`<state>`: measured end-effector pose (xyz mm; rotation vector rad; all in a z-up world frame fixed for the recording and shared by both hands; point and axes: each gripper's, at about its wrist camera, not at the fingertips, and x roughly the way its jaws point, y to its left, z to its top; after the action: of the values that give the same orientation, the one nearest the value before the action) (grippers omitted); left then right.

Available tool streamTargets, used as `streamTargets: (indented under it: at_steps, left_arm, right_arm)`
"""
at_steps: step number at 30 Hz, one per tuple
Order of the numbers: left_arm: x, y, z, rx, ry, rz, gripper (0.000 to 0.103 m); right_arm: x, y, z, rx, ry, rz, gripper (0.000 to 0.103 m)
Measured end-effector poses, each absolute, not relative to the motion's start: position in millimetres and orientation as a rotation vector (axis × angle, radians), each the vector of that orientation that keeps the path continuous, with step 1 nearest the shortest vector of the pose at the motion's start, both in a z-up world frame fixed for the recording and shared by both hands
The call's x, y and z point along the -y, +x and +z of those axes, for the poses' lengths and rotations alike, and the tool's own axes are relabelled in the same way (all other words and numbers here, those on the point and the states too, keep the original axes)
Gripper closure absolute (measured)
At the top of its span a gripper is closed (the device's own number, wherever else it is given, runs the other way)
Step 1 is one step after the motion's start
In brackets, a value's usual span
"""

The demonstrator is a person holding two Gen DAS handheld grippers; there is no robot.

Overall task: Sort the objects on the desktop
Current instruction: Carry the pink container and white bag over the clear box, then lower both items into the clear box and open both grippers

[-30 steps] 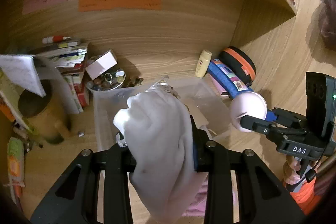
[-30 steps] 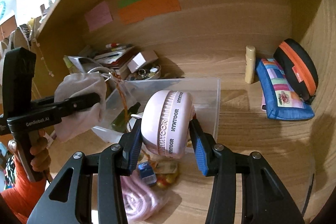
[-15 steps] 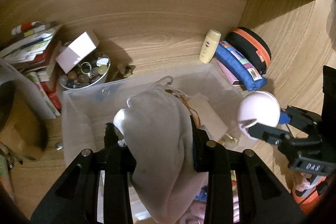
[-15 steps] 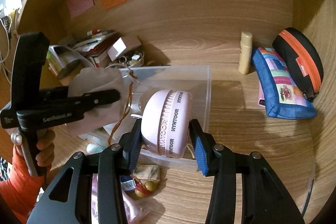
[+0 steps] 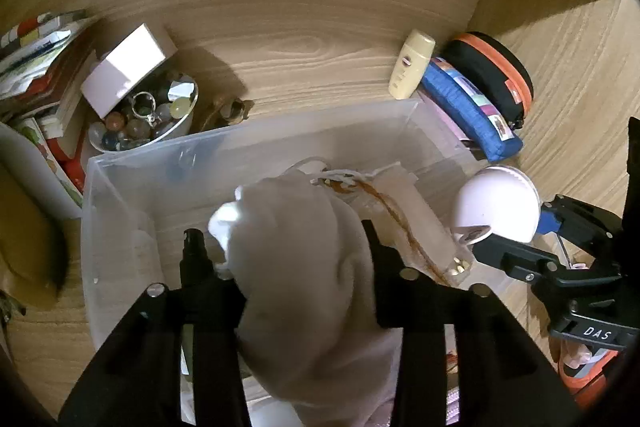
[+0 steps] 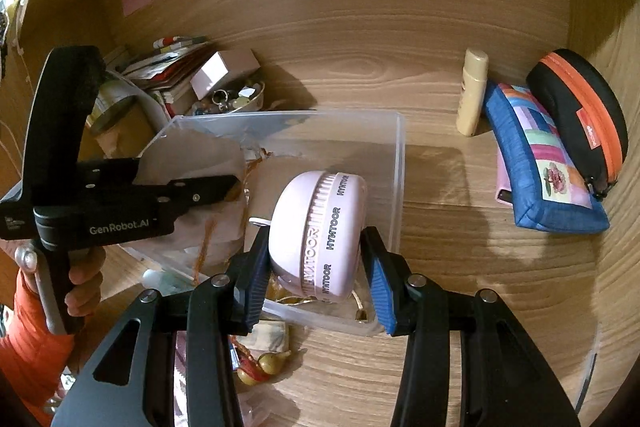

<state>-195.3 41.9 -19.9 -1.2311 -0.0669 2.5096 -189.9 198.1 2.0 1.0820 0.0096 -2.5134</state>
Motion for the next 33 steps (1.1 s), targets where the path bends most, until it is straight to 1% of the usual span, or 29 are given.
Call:
streamTargets:
  at_steps: [1, 2, 4, 9, 11, 13, 17, 19, 22, 29, 33]
  left_arm:
    - [-41, -196, -21, 0.07, -1.237, 2.513, 0.056]
    - [-39, -197, -22, 0.072, -1.24, 2.516, 0.053]
    - [-37, -198, -22, 0.078, -1.245, 2.523, 0.04]
    - [-29, -195, -17, 0.094, -1.201, 2.531, 0.028]
    - [-28, -191, -13, 0.085, -1.185, 2.546, 0.027]
    - [-27, -187, -10, 0.075, -1.167, 2.563, 0.023]
    - [-24, -179, -4, 0.062, -1.134, 2.583, 0.022]
    - [-22, -176, -2, 0.064, -1.125, 2.588, 0.017]
    - [-19, -169, 0, 0.067, -1.107, 2.598, 0.013]
    - [-15, -158, 0, 0.084, -1.11, 2.598, 0.012]
    - [-12, -155, 0, 0.123, -1.12, 2.583, 0.012]
  right_arm:
    - [-197, -190, 2, -0.024, 1.082, -2.517, 0.062]
    - [-196, -190, 2, -0.033, 1.082, -2.52, 0.062]
    - [-194, -190, 2, -0.059, 1.083, -2.528, 0.062]
    - [-191, -190, 2, -0.107, 1.084, -2.536, 0.062]
    - [-190, -189, 2, -0.124, 1.086, -2.538, 0.061]
    - [-189, -187, 2, -0.136, 1.087, -2.539, 0.06]
    - [-188, -186, 1, -0.127, 1.089, -2.532, 0.056]
    - [-188, -185, 2, -0.118, 1.09, -2.528, 0.054]
    - [-187, -183, 2, -0.124, 1.094, -2.528, 0.051]
    - [-188, -177, 5, -0.095, 1.092, -2.512, 0.041]
    - [-190, -173, 8, -0.079, 1.089, -2.511, 0.04]
